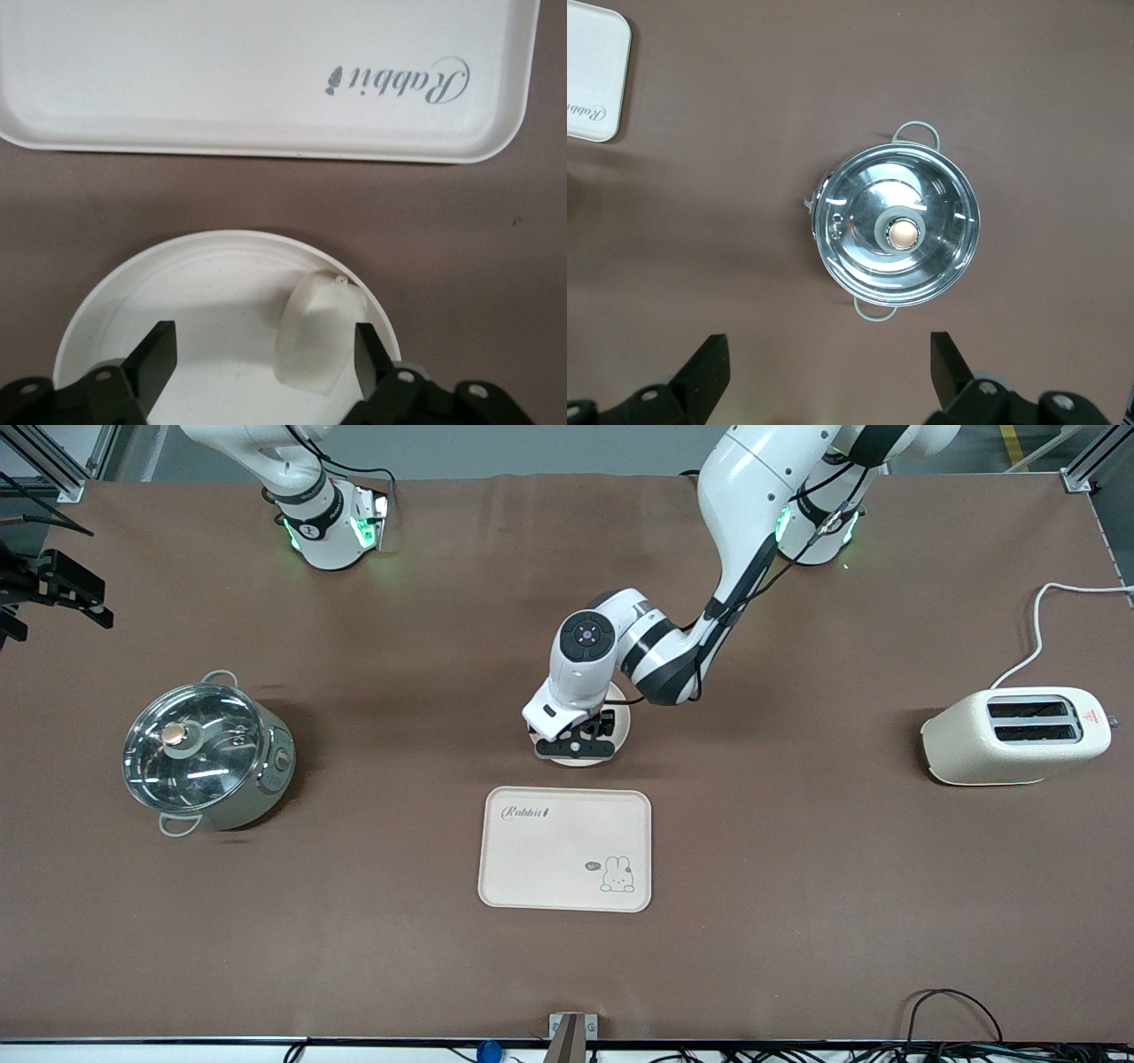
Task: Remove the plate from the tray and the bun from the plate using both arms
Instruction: 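Lower the left gripper onto the white bun and close it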
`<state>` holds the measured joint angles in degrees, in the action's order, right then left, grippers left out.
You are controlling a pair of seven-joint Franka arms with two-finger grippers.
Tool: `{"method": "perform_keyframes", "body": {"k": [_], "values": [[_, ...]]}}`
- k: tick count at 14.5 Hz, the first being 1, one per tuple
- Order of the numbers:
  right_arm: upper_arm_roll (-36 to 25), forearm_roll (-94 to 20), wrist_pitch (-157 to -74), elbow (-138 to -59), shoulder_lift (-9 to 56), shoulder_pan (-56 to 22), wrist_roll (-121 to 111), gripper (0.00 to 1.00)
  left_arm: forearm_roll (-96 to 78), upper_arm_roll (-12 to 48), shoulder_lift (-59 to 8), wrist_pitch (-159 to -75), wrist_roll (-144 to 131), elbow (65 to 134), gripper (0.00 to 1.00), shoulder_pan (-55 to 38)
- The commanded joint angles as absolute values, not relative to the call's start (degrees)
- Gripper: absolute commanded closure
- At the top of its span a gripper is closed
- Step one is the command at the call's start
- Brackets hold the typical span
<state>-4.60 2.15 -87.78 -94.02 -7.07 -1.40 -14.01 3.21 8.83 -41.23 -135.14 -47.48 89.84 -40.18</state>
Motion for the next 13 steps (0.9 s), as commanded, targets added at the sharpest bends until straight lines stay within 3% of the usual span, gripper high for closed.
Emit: {"method": "perform_keyframes", "body": {"k": [1, 7, 13], "values": [[-4.22, 3.34, -86.75, -93.16, -6.24, -1.85, -12.92, 0.00, 4.13, 8.53, -42.80, -135.96, -48.51, 88.42, 0.13, -40.87], [-4.66, 0.53, -84.20, -93.34, -6.24, -1.32, -0.64, 0.00, 4.04, 8.53, -43.86, -136.85, -51.42, 88.15, 0.18, -42.27], [-4.66, 0.00, -84.11, -93.16, -5.98, -1.23, 5.10, 0.00, 4.39, 8.44, -44.91, -137.54, -51.42, 88.15, 0.37, -42.98]]}}
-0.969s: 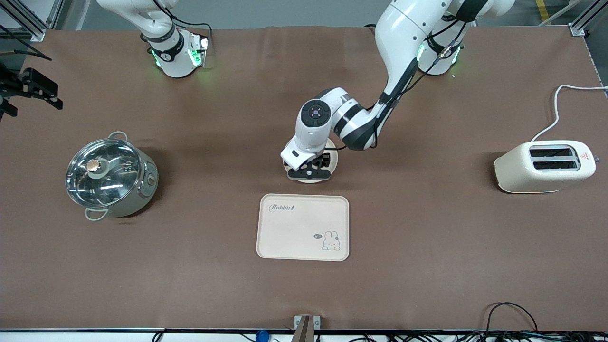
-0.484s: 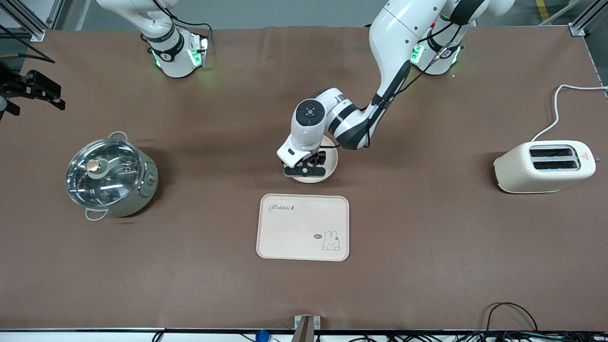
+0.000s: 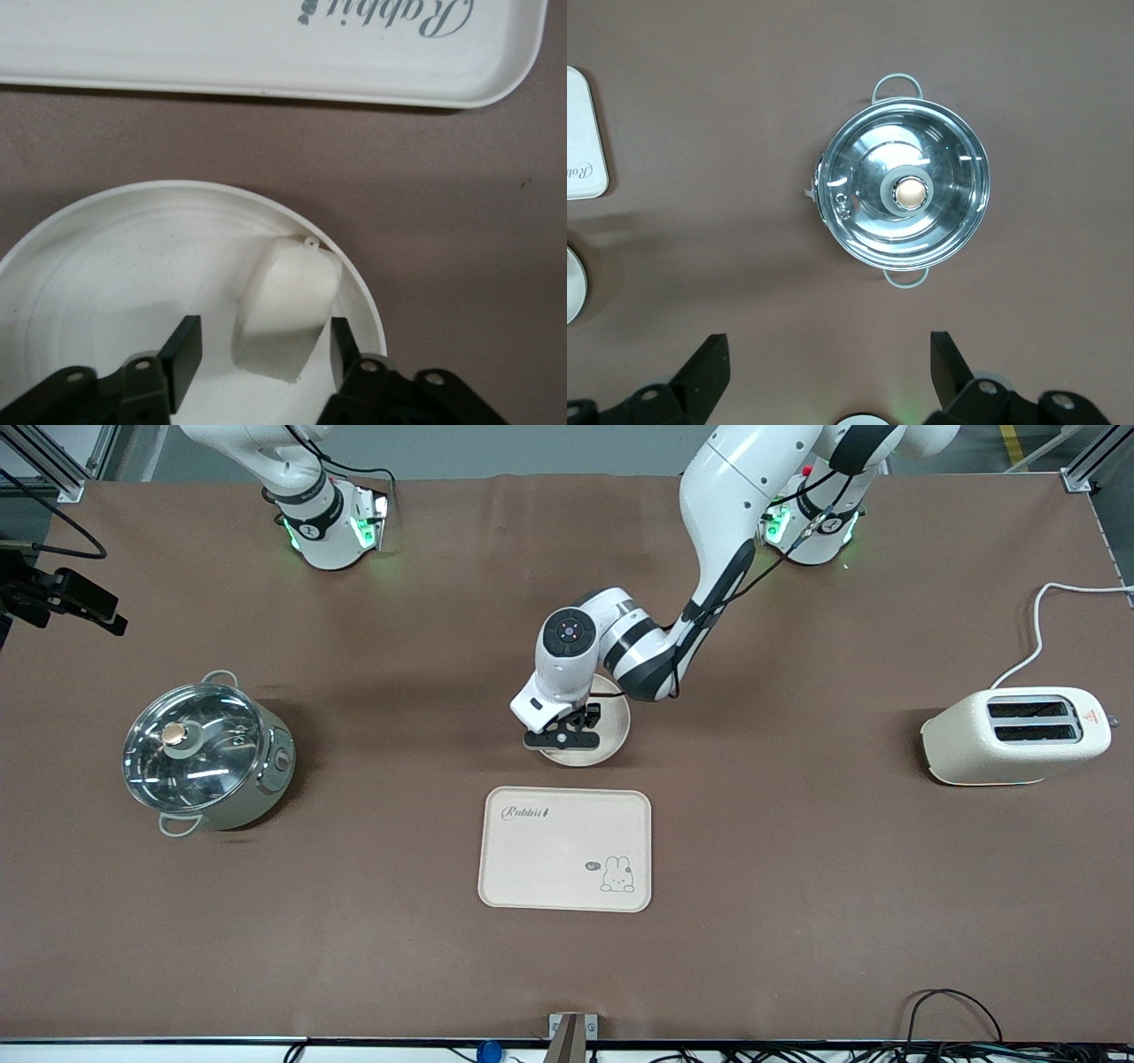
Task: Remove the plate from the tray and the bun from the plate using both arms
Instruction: 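Lower the left gripper onto the white bun and close it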
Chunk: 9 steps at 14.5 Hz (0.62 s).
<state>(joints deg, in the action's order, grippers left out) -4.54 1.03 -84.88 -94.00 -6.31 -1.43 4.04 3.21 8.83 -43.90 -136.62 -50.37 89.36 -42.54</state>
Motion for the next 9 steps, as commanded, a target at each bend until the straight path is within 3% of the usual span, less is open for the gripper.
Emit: {"method": "perform_keyframes", "body": {"k": [1, 8, 9], "values": [[-4.66, 0.00, -84.11, -93.25, -5.98, -1.40, 5.01, 0.00, 4.39, 8.44, -45.35, -138.59, -51.42, 88.15, 0.40, -42.98], [-4.75, -0.09, -84.99, -93.08, -5.80, -1.05, 5.10, 0.00, 4.48, 8.44, -45.27, -139.48, -51.85, 88.33, 0.76, -42.80], [-4.75, -0.09, -84.99, -93.08, -5.71, -0.97, 5.10, 0.00, 4.48, 8.44, -44.74, -138.87, -52.64, 88.42, 0.76, -42.72]]}}
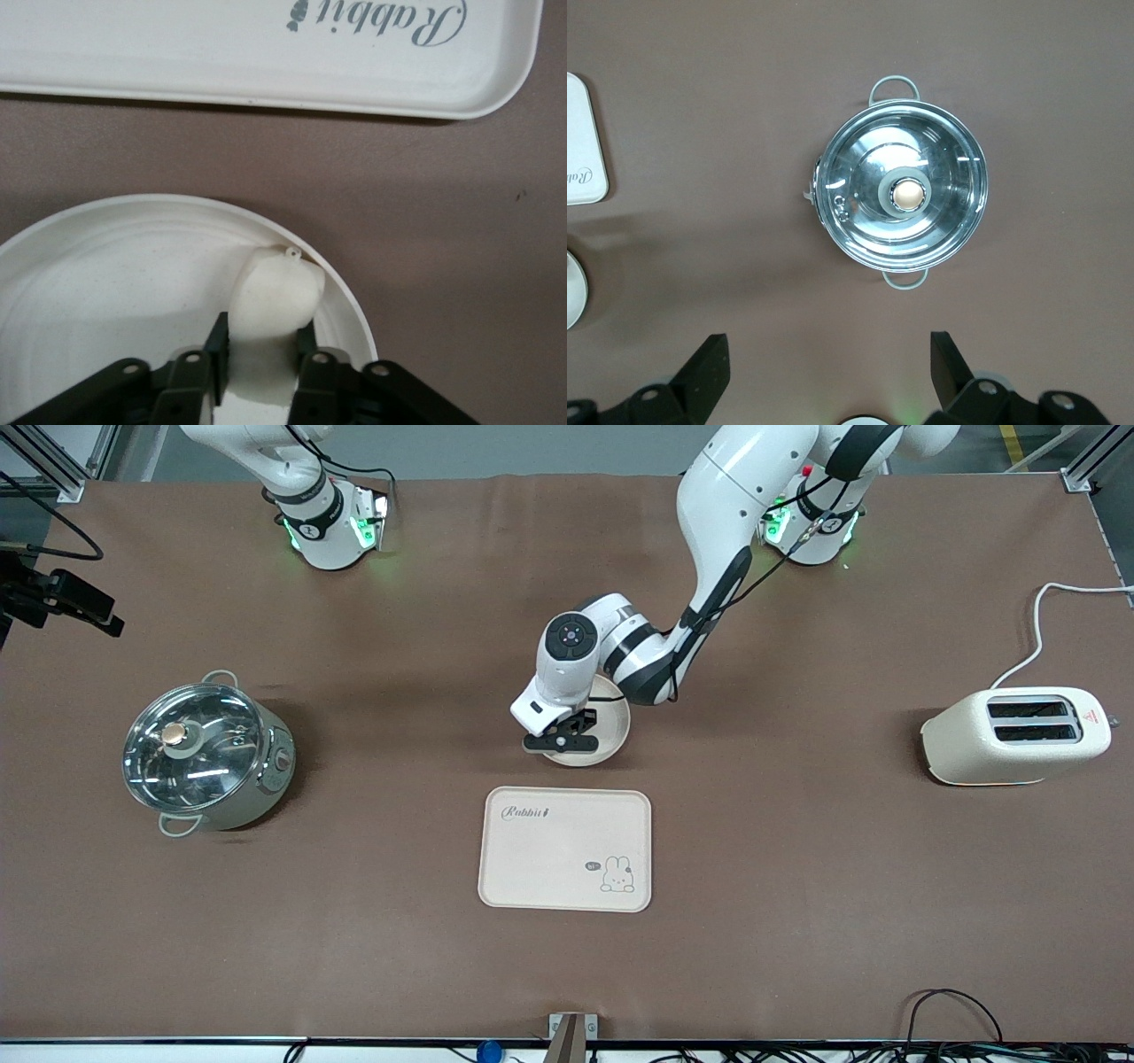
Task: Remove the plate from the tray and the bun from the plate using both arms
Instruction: 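Lower the left gripper onto the white bun and close it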
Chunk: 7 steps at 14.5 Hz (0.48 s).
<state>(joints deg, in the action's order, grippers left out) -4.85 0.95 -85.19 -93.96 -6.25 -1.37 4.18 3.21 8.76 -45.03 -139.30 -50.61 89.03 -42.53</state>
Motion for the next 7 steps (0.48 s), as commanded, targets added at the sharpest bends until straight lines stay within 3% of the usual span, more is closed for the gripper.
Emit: {"method": "perform_keyframes", "body": {"k": [1, 7], "values": [[-4.83, -0.09, -84.99, -93.08, -5.71, -0.88, 5.10, 0.00, 4.48, 8.35, -44.56, -138.61, -53.26, 88.59, 0.76, -42.54], [-4.83, -0.09, -84.64, -93.16, -5.80, -1.05, 5.10, 0.00, 4.66, 8.00, -34.83, -125.80, -53.01, 89.73, 0.76, -36.93]]}}
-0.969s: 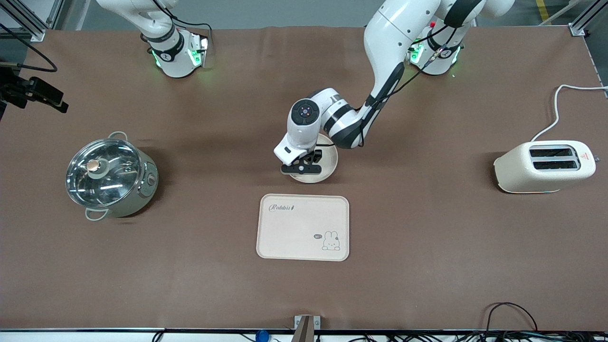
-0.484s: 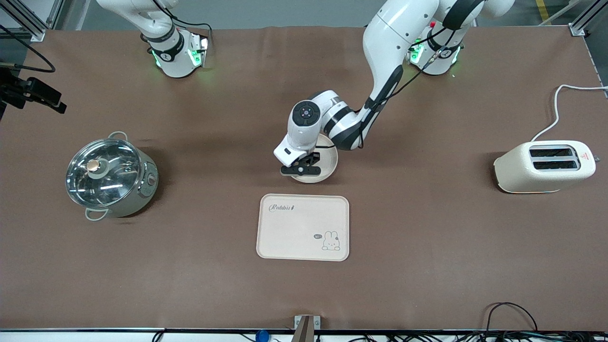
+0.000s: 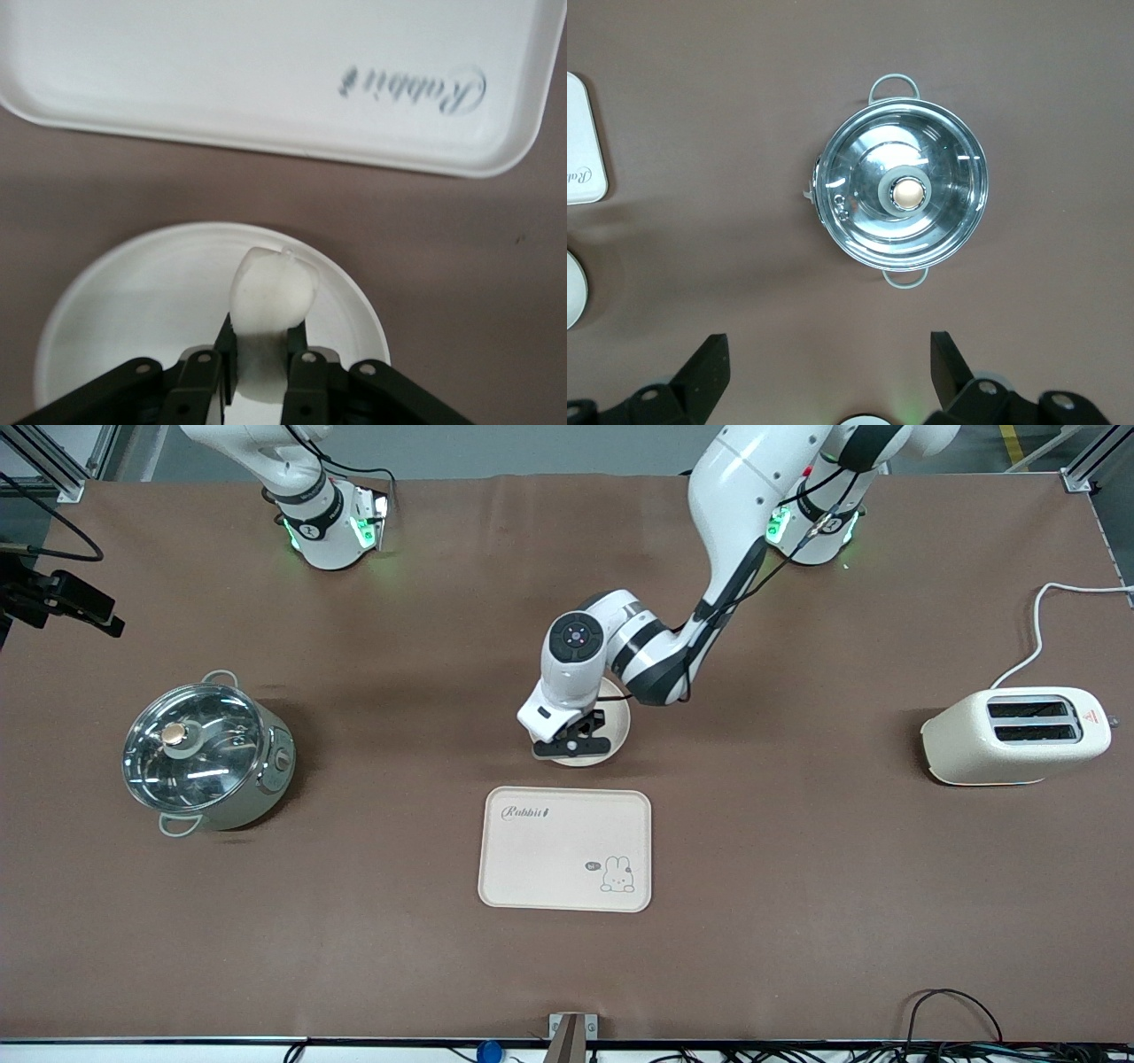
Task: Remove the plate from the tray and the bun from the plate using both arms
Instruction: 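Lift the bun with the left gripper and carry it toward the toaster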
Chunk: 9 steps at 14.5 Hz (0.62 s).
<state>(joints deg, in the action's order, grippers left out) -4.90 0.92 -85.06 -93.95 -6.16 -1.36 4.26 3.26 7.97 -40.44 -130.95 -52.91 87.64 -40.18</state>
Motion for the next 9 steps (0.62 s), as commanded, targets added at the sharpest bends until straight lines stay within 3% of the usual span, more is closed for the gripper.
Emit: {"method": "perform_keyframes", "body": {"k": [1, 9], "values": [[-4.75, -0.09, -84.73, -93.16, -5.71, -1.05, 5.10, 0.00, 4.66, 8.00, -33.41, -123.94, -52.91, 90.08, 0.76, -35.09], [-4.83, -0.09, -84.55, -93.25, -5.80, -0.97, 5.01, 0.00, 7.29, 7.91, -29.88, -117.60, -50.10, 94.56, 0.75, -14.96]]}}
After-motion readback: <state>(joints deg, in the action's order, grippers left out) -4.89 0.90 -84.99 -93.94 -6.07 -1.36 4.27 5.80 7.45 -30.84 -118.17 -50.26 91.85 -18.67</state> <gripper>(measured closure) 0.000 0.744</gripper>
